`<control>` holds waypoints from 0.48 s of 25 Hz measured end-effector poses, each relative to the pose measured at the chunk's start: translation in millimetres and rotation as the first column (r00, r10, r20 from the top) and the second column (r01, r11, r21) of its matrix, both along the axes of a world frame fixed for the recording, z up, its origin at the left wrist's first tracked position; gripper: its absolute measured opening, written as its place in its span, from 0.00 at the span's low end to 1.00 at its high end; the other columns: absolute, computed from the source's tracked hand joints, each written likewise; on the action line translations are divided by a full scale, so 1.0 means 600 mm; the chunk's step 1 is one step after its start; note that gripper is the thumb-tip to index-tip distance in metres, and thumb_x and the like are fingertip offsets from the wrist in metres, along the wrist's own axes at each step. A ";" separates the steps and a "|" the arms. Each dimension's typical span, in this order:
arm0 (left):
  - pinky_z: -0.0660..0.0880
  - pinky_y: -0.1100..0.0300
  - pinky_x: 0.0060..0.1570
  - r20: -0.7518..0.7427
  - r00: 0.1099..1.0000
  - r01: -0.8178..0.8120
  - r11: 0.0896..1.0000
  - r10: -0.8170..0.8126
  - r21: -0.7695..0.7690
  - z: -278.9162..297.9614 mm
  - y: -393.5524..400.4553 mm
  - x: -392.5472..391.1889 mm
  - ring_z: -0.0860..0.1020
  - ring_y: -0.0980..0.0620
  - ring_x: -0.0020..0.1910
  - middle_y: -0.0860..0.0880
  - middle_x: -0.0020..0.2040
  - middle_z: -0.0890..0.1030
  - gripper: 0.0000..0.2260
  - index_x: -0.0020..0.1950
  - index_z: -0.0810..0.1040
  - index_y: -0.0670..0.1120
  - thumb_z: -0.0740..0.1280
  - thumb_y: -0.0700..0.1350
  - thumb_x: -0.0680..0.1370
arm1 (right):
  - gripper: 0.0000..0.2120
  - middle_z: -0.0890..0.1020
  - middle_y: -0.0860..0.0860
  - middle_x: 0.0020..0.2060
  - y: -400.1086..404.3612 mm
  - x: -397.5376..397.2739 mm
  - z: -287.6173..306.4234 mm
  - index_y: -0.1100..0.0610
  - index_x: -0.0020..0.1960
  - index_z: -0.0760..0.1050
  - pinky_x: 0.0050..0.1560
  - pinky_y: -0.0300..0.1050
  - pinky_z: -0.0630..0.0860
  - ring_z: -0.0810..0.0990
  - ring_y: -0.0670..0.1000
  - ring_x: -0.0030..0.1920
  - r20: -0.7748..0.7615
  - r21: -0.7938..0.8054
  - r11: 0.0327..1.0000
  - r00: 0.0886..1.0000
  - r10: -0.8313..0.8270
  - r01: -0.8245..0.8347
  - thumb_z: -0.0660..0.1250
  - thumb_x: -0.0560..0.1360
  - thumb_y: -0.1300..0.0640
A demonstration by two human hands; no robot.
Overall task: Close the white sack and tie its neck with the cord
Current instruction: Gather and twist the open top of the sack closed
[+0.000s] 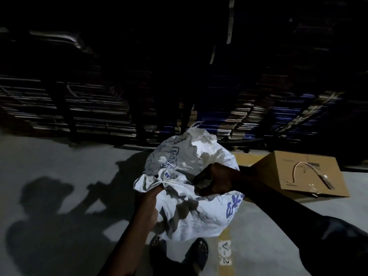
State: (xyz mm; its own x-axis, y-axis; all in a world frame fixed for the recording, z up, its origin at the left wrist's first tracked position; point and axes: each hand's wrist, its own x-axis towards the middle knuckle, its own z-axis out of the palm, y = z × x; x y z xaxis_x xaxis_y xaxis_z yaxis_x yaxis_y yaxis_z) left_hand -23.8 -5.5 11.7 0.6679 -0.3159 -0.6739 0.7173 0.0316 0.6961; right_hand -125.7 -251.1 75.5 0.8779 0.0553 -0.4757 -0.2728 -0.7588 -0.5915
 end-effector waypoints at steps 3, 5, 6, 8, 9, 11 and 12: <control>0.78 0.39 0.62 0.060 0.994 -0.092 0.996 0.091 0.011 0.009 -0.013 -0.002 0.84 0.38 0.59 0.38 0.60 0.85 0.26 0.64 0.81 0.39 0.79 0.39 0.67 | 0.13 0.87 0.43 0.42 0.010 0.004 -0.010 0.48 0.52 0.84 0.48 0.41 0.79 0.83 0.41 0.42 0.058 -0.032 0.999 0.997 0.046 -0.044 0.74 0.70 0.44; 0.79 0.39 0.61 0.098 0.991 -0.096 0.995 0.095 0.006 0.011 -0.021 0.000 0.84 0.38 0.59 0.37 0.60 0.85 0.29 0.64 0.81 0.39 0.80 0.40 0.63 | 0.07 0.85 0.48 0.38 0.003 0.006 -0.019 0.53 0.46 0.83 0.45 0.44 0.77 0.81 0.44 0.39 0.140 -0.063 0.997 0.989 0.048 -0.039 0.73 0.72 0.49; 0.79 0.40 0.62 0.121 0.990 -0.075 0.997 0.075 -0.002 0.010 -0.024 0.002 0.84 0.39 0.59 0.37 0.61 0.85 0.29 0.64 0.81 0.39 0.80 0.40 0.64 | 0.08 0.84 0.50 0.36 0.002 0.005 -0.022 0.55 0.43 0.82 0.43 0.46 0.76 0.81 0.48 0.38 0.164 -0.090 0.996 0.986 0.030 -0.016 0.72 0.73 0.50; 0.78 0.41 0.65 0.140 0.988 -0.067 0.998 0.066 0.003 0.015 -0.032 0.004 0.84 0.41 0.61 0.40 0.61 0.85 0.26 0.65 0.81 0.41 0.79 0.39 0.67 | 0.10 0.83 0.53 0.35 -0.004 0.003 -0.038 0.57 0.42 0.81 0.42 0.47 0.75 0.81 0.52 0.38 0.177 -0.116 0.992 0.984 -0.023 0.044 0.71 0.73 0.49; 0.77 0.40 0.66 0.117 0.991 -0.063 0.998 0.062 0.002 0.021 -0.034 0.006 0.84 0.41 0.61 0.41 0.61 0.85 0.24 0.65 0.81 0.42 0.78 0.37 0.69 | 0.10 0.84 0.53 0.35 -0.001 0.002 -0.044 0.57 0.42 0.82 0.42 0.46 0.74 0.82 0.51 0.38 0.166 -0.101 0.993 0.985 -0.047 0.064 0.71 0.73 0.50; 0.78 0.41 0.64 0.095 0.995 -0.034 0.999 0.034 -0.001 0.034 -0.039 0.004 0.84 0.40 0.60 0.40 0.60 0.85 0.20 0.65 0.81 0.40 0.74 0.32 0.73 | 0.07 0.83 0.51 0.34 0.013 0.003 -0.048 0.54 0.39 0.82 0.41 0.43 0.73 0.81 0.48 0.37 0.152 -0.040 0.995 0.985 -0.088 0.095 0.71 0.70 0.51; 0.80 0.43 0.61 0.101 0.995 -0.017 1.000 0.016 0.010 0.030 -0.035 0.007 0.85 0.40 0.58 0.40 0.58 0.86 0.18 0.63 0.82 0.39 0.73 0.30 0.74 | 0.07 0.83 0.50 0.34 0.019 0.004 -0.046 0.54 0.40 0.83 0.40 0.41 0.73 0.81 0.47 0.37 0.152 -0.008 0.992 0.981 -0.122 0.125 0.71 0.69 0.51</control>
